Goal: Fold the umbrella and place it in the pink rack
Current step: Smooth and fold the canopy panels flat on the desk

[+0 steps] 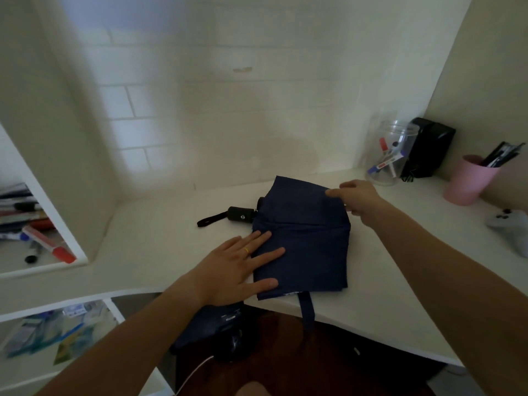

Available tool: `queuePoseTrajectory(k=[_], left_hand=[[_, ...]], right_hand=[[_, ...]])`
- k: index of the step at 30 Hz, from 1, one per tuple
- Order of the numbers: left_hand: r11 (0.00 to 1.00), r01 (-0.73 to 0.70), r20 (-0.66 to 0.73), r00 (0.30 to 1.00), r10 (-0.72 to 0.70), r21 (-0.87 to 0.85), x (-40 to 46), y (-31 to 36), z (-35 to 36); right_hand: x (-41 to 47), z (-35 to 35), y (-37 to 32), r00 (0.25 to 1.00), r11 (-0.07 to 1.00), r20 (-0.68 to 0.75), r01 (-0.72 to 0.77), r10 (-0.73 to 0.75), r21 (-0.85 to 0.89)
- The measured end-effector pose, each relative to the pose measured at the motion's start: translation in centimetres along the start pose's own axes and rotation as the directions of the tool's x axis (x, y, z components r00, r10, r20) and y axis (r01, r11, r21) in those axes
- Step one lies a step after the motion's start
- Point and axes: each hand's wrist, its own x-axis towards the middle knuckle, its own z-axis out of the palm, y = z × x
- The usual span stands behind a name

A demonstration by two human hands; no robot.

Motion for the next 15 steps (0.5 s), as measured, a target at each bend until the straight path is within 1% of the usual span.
queuePoseTrajectory(k=[3,6,8,10,12,13,15], left_hand=[[1.0,-0.002,0.016,1.0,0.002,0.017,0.0,0.0,-0.2],[0.999,0.0,0.024,1.0,-0.001,0.043,0.1,0.1,-0.5],[0.999,0.002,0.03,1.0,-0.003,0.052,0.1,0.4,-0.7],[0.998,0.012,0.037,0.999,-0.014,0.059,0.0,0.7,-1.0],[0.997,0.026,0.044,0.999,-0.029,0.072,0.1,1.0,-1.2],[0.996,0.032,0.034,0.999,-0.035,0.083,0.0,1.1,-1.3],[0.994,0.041,-0.009,0.999,-0.04,0.104,-0.1,1.6,-1.5]], right_hand=[[0.2,-0.3,-1.3,0.995,0.99,-0.042,0.09,-0.085,0.108],[-0.9,-1.1,-1.9,0.969,0.966,-0.124,0.23,-0.216,0.115],[-2.2,-1.6,-1.9,0.933,0.94,-0.154,0.338,-0.327,0.054],[-3.7,-2.2,-1.5,0.874,0.893,-0.184,0.443,-0.45,-0.08],[-5.2,-2.7,-0.9,0.816,0.836,-0.193,0.509,-0.544,-0.204],[-5.9,-3.0,-0.7,0.795,0.813,-0.192,0.531,-0.576,-0.239],[-7.4,-3.3,-0.2,0.765,0.784,-0.188,0.571,-0.616,-0.244]])
